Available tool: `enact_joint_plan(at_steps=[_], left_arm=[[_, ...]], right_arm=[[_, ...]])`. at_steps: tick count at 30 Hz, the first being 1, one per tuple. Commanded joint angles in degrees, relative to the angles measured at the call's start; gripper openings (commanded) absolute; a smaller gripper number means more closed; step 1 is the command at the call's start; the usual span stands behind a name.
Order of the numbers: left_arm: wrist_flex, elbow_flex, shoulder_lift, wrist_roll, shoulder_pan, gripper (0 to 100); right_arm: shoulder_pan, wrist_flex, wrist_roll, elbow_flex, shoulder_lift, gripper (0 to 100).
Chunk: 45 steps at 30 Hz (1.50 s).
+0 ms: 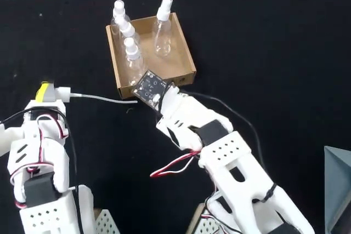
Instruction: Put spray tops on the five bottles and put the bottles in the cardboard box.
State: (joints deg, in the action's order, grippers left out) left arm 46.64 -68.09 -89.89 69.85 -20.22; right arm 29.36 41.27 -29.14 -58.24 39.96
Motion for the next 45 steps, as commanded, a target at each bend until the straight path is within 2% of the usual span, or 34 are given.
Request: enact_joint_plan(at_steps=[1,7,21,33,45], left_arm=[[-0.79,1.01,-2.55,0.26,-0.31,3],[-1.32,-0.92,-4.84,0.18,-0.22,3],[-1.41,-2.51,-5.89,0.09,-0.13,3],[-1.41,-2.95,-5.89,0.00,-0.13,3],[-1.32,-2.95,-5.89,-1.41,-0.66,3]], right_arm=[[1.58,-3.08,-2.37,-0.40,3.03,13.7],[4.40,-6.07,-5.80,-2.95,3.03,13.7],[5.01,-9.85,-5.89,-3.82,3.03,13.7],[7.74,-9.67,-5.89,-3.91,3.03,13.7],[7.38,-9.76,-5.89,-3.91,3.03,13.7]])
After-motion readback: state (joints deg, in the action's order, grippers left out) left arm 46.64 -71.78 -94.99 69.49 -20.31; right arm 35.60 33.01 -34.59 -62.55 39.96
